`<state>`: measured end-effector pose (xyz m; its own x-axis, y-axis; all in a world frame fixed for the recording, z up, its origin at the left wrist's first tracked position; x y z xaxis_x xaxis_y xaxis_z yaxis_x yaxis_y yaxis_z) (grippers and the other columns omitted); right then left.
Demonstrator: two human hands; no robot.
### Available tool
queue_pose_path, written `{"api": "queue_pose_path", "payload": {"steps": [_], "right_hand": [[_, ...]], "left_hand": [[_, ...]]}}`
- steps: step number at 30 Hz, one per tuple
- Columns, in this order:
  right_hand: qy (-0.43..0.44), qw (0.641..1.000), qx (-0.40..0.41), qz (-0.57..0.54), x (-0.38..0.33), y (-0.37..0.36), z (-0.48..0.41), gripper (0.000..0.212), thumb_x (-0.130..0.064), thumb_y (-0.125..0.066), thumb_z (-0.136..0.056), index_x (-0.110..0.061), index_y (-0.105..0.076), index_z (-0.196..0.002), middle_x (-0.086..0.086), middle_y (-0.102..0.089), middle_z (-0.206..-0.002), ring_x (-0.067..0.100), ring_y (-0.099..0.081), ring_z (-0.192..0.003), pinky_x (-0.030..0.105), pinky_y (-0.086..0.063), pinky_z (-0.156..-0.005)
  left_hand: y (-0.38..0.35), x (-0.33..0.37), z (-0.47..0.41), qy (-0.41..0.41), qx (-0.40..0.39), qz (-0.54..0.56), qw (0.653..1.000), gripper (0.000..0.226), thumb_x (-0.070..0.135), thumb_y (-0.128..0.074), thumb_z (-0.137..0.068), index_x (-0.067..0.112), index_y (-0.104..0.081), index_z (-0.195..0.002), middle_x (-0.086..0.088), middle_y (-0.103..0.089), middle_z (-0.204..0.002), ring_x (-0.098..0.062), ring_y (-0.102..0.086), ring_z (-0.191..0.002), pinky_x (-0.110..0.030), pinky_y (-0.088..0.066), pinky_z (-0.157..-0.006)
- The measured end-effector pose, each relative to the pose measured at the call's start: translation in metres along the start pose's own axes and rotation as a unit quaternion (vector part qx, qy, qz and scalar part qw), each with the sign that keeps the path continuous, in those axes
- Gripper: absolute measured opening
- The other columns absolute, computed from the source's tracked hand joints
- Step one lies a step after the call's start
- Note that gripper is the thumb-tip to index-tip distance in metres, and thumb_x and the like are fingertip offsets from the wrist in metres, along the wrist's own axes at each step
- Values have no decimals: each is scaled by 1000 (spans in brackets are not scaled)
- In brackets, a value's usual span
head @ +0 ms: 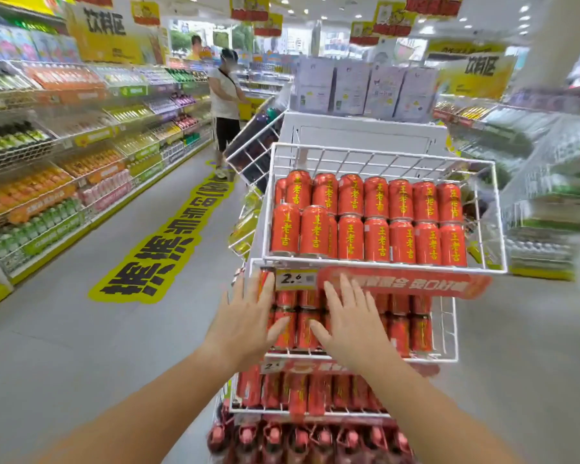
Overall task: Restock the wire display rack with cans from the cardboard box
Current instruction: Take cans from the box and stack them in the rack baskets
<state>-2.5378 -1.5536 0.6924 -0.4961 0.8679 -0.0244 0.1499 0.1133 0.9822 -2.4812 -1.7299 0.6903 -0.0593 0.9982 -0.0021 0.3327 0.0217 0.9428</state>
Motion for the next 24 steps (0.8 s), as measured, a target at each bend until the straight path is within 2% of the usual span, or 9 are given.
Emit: {"api": "queue_pose_path", "payload": {"steps": [3,9,12,17,19,21,24], "right_hand": [[-8,999,-36,12,-3,-39,32,83,-67,-23,-92,-20,-14,-160,14,-5,-167,33,-6,-154,51,-10,-123],[-12,993,-109,35,-1,-136,85,84,-66,-25,-90,-17,-26,-158,18,-18,-165,37,-19,-151,54,-19,-120],[-8,988,-151,25,0,-207,108,84,-65,-28,-88,-15,-34,-155,19,-26,-162,39,-26,-149,56,-24,-117],[27,969,-242,30,5,-345,165,81,-60,-34,-88,-12,-36,-154,22,-30,-160,42,-31,-146,59,-30,-115],[25,961,-275,21,7,-397,190,81,-60,-29,-89,-11,-38,-153,22,-30,-160,42,-30,-146,58,-28,-116],[25,953,-301,10,10,-445,215,76,-57,-32,-92,-11,-39,-152,23,-28,-160,41,-26,-148,57,-25,-118],[40,935,-352,6,16,-522,254,77,-60,-19,-95,-17,-18,-159,19,-12,-166,37,-9,-153,56,-11,-122]], "left_hand": [[-37,4,34,-12,-30,13,999,85,66,-32,-91,5,-46,-147,-26,-47,-148,-49,-50,-129,-58,-52,-91],[-127,15,106,-10,-105,26,994,85,66,-30,-91,6,-41,-151,-25,-42,-153,-47,-47,-132,-60,-47,-96],[-188,18,142,2,-152,11,988,85,64,-33,-91,6,-36,-153,-25,-39,-154,-48,-43,-134,-60,-44,-99],[-309,36,212,1,-253,-17,967,90,65,-46,-87,9,-31,-156,-23,-32,-159,-46,-37,-140,-59,-41,-104],[-358,44,242,11,-285,-3,958,87,65,-37,-88,8,-35,-154,-24,-36,-157,-47,-40,-138,-61,-43,-102],[-409,54,274,11,-322,2,947,86,63,-35,-88,5,-40,-150,-26,-40,-154,-49,-44,-133,-62,-43,-100],[-479,68,320,16,-367,14,930,80,57,-40,-86,1,-51,-142,-28,-48,-146,-49,-53,-124,-60,-45,-96]]}}
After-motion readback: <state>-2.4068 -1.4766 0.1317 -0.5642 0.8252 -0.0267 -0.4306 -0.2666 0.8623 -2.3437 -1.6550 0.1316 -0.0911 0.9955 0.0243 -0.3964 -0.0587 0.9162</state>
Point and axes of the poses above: each hand's wrist, its own z-axis away from the middle knuckle, its own y-axis out of the back of the hand, x = y × z, the point moved 7 cm from there along -z, towards the middle knuckle
